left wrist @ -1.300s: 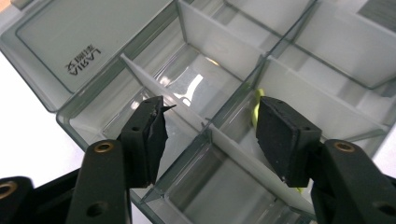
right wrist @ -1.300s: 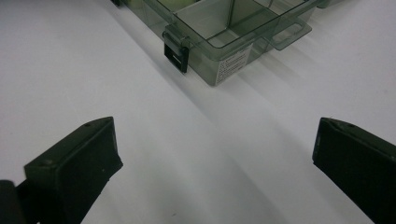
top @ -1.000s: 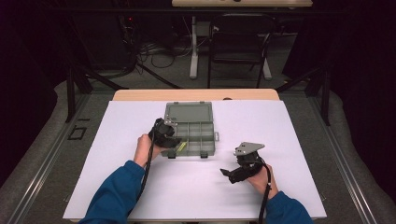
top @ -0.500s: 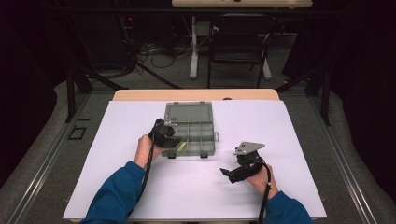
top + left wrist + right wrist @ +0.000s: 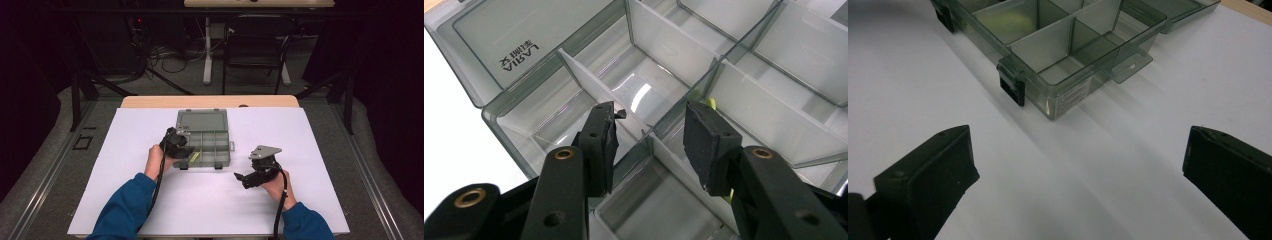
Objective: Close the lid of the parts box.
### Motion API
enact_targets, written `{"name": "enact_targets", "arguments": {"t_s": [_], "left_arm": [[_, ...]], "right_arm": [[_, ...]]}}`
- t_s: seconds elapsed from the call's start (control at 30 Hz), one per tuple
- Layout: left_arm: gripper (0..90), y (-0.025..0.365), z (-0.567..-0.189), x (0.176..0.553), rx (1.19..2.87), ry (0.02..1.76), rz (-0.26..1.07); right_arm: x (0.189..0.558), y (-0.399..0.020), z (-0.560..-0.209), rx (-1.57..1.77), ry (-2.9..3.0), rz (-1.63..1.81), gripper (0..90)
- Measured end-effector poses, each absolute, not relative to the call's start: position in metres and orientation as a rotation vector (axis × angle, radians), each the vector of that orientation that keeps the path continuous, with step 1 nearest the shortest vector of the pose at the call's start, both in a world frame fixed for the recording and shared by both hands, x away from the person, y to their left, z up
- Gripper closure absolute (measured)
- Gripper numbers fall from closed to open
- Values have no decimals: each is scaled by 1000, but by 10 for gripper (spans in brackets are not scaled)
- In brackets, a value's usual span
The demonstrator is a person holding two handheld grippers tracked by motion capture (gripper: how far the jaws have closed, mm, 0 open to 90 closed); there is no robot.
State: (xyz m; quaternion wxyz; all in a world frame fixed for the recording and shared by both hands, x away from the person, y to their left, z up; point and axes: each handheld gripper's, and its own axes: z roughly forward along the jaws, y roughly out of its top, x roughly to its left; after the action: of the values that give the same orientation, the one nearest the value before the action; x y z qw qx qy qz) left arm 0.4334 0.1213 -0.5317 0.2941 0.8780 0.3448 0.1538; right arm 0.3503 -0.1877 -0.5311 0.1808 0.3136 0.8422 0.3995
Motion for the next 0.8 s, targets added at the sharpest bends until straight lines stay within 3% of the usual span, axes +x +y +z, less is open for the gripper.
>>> {"name": "enact_targets", "arguments": {"t_s": [0.8], "left_arm": [[567,122,-533,432,2321,919,419]], "right_arm": [[411,-179,-521,945,2308,1124,0]]}}
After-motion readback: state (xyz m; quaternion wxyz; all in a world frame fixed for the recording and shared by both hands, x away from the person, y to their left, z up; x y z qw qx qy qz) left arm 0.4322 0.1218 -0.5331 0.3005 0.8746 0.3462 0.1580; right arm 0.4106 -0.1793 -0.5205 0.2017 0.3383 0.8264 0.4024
